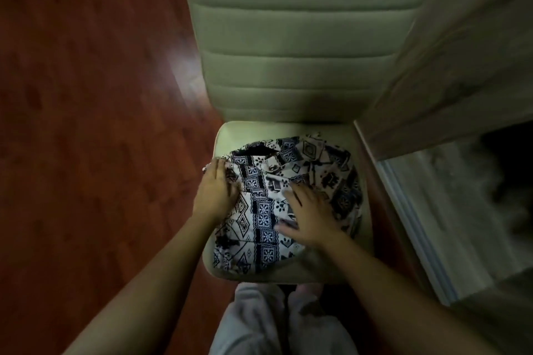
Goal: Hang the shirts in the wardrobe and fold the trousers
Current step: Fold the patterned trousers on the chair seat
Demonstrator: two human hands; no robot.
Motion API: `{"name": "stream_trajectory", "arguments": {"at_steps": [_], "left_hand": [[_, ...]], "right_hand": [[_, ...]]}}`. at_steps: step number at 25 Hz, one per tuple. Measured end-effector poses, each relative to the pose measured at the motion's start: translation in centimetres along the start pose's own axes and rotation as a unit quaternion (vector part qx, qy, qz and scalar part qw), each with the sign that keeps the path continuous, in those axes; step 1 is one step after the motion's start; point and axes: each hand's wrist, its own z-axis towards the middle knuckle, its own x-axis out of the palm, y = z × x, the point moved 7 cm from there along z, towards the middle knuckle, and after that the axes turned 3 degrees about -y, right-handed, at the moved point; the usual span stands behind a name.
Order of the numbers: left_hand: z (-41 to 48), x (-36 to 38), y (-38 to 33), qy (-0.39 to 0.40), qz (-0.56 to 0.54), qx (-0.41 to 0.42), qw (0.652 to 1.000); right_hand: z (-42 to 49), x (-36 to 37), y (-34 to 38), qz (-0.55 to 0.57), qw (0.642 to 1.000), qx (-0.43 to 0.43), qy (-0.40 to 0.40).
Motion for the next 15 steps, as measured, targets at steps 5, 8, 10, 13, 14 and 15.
{"name": "stream_trajectory", "arguments": {"at_steps": [5, 8, 10, 13, 14, 15], "left_hand": [[3.5, 2.6, 2.6, -0.011, 0.061, 0.009, 0.998], [4.6, 2.1, 2.9, -0.056, 0.083, -0.015, 0.995], [4.7, 2.0, 3.0, -0.038, 0.063, -0.014, 0.997], [4.0, -0.7, 3.2, 0.02, -0.131, -0.057, 0.989], [3.4, -2.7, 2.4, 0.034, -0.23, -0.079, 0.969], [2.7, -4.9, 0.9, 0.052, -0.325, -0.082, 0.941]], "right_hand": [[2.1, 6.2, -1.8, -0.087, 0.99, 0.02, 0.106], [2.8, 4.6, -2.2, -0.034, 0.999, 0.016, -0.028], [2.5, 2.4, -3.3, 0.067, 0.995, 0.02, -0.072], [1.4, -1.5, -4.9, 0.206, 0.977, 0.017, -0.054], [0.6, -3.3, -5.2, 0.247, 0.967, 0.017, -0.055], [-0.5, -5.4, -5.2, 0.296, 0.953, 0.031, -0.06]]}}
